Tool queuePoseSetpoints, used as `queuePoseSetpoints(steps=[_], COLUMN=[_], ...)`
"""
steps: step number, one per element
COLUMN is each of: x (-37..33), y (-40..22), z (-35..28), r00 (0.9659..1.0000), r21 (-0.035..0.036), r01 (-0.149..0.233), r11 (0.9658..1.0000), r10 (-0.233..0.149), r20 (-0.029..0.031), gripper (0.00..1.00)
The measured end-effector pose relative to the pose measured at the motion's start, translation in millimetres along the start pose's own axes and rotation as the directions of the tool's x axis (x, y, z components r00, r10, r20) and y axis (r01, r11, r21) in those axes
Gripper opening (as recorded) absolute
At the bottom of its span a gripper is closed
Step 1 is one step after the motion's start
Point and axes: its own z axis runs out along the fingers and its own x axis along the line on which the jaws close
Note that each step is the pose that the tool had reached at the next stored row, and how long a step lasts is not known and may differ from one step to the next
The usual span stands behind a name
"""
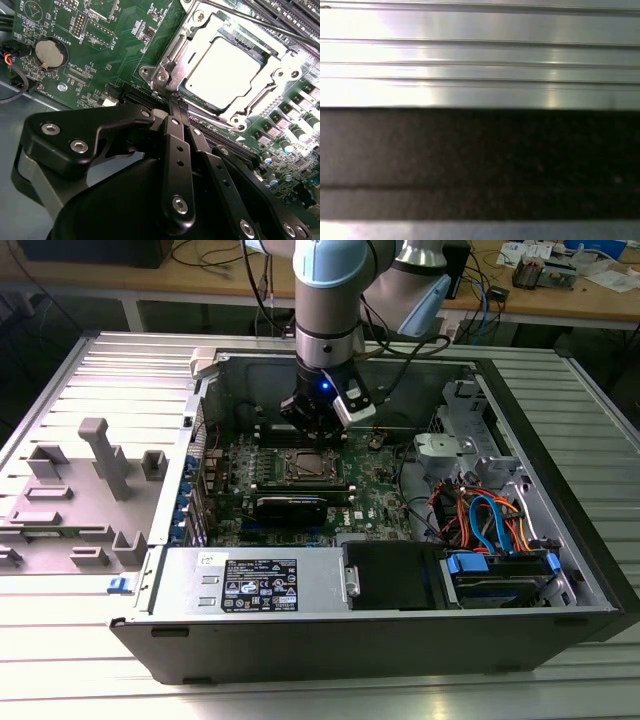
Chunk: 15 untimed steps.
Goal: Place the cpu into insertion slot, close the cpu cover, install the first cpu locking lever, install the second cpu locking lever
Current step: 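Install the first cpu locking lever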
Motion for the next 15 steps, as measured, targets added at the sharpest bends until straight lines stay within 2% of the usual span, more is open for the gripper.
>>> queuePoseSetpoints(steps=[9, 15], x=[0.0, -2.0], y=[0.0, -0.4], z=[-1.5, -0.1], r00=[1.0, 1.0], r21=[0.0002, 0.0005], r01=[0.0, 0.0], r11=[1.0, 1.0], r10=[0.0, 0.0], r20=[-0.0002, -0.0028], gripper=[0.11, 0.11])
